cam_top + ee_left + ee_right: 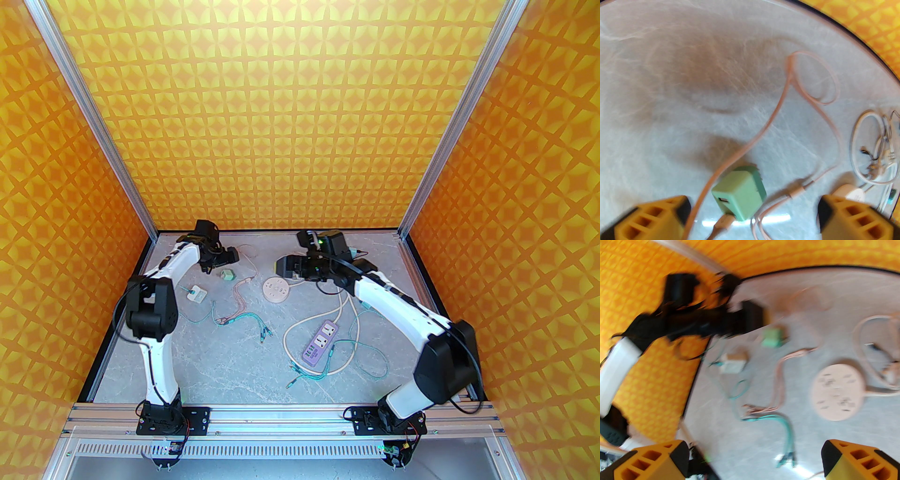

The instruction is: Pull the plug off the socket

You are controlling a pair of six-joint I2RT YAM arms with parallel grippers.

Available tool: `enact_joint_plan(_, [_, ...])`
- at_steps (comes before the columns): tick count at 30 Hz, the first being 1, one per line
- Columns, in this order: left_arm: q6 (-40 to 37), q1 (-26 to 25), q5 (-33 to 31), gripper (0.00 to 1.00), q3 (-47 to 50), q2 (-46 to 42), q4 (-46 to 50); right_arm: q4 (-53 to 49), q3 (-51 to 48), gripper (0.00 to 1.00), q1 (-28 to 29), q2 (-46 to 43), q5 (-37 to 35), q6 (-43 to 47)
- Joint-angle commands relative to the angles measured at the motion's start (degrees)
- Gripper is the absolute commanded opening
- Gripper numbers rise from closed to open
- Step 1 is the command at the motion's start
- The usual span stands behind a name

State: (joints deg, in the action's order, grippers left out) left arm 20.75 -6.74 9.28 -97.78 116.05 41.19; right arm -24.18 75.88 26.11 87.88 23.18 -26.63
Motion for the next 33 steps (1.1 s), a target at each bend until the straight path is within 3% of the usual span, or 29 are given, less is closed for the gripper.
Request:
enact_joint_plan(1, [0.5,0.3,-3.8,0.99,5.3,-9.6,-2.8,-4.3,-2.5,0.98,-0.5,-5.5,-16.7,4.2])
enact_joint_plan(4, [1.4,0.3,-9.5,0.99,14.6,-18.9,-7.5,-3.8,-6.6,0.98,-0.6,-10.3,-31.7,5.6])
enact_joint_plan(7, [1.8,0.3,-19.6,0.99,23.4,-27.6,-11.3,0.7,-13.3,0.99,-0.6,-15.0,-45.8,8.6])
enact_joint_plan(11, [1.3,0.3,-29.1,0.99,36.5,-37.4,-17.7,15.3,-26.7,0.99,-0.9,-20.8,-58.6,17.0])
enact_joint_plan(15, [1.8,0.7,-37.8,0.99,48.1,-44.9,-22.3,23.8,-34.1,0.98,-1.9,-23.0,-65.5,22.0])
enact_joint_plan(19, [3.5,0.7,-39.0,0.99,55.2,-49.8,-21.1,22.3,-34.0,0.98,-3.2,-22.2,-66.1,21.3])
enact_joint_plan(22, [-2.0,0.7,-38.7,0.99,60.1,-51.7,-26.1,27.2,-36.9,0.98,-3.5,-23.0,-65.3,24.6])
enact_joint_plan(28, [-17.7,0.7,-35.5,1.0,71.8,-53.5,-51.0,34.9,-43.1,0.99,-8.6,-21.2,-61.2,27.1])
enact_joint_plan(31, [-23.2,0.9,-35.0,0.99,76.5,-46.2,-70.0,44.2,-48.0,0.98,-11.7,-17.8,-57.1,28.6])
enact_joint_plan(33, [-25.7,0.9,-34.6,0.99,76.5,-40.3,-77.8,50.1,-50.7,0.98,-12.8,-16.2,-56.6,29.1])
